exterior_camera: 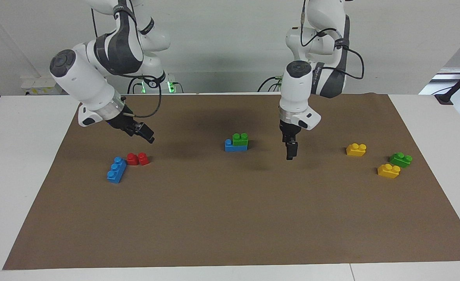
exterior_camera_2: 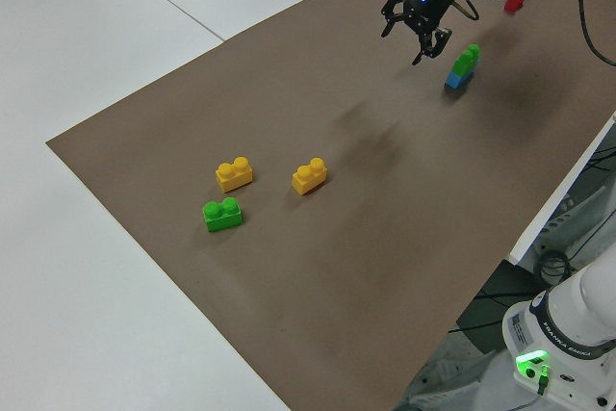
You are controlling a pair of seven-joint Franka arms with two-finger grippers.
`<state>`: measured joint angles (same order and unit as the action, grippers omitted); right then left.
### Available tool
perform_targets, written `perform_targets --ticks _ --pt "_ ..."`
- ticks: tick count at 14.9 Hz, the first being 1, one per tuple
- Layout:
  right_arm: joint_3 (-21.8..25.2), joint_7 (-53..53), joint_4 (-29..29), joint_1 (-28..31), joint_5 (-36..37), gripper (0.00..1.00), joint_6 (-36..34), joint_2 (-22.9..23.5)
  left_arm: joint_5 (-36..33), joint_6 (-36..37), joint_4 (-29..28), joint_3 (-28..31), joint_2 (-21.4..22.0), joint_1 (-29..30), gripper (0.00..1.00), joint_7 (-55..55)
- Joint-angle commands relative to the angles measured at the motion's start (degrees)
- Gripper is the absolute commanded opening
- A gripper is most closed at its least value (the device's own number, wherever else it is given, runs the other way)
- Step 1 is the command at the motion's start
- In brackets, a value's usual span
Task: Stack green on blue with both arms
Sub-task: 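Open the right gripper and withdraw it while the left gripper releases the bricks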
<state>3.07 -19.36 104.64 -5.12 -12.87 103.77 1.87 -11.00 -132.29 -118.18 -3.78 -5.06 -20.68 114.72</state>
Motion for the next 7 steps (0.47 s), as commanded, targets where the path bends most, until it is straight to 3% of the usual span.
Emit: perform_targets --ticks 1,3,7 --pt "-0.69 13.06 0.74 0.55 5.99 1.00 -1.37 -5.46 -0.69 1.33 1.89 -0.52 0.58 3.09 1.00 -6.51" --pt "-0.61 21.87 0.65 0.90 8.82 1.00 -2.94 -7.23 -0.60 1.42 2.77 -0.52 0.58 4.68 1.00 -10.90" --pt "-0.61 23.05 -2.23 2.56 10.05 1.00 -6.63 -8.03 -0.43 5.36 6.55 -0.17 0.05 7.93 1.00 -22.23"
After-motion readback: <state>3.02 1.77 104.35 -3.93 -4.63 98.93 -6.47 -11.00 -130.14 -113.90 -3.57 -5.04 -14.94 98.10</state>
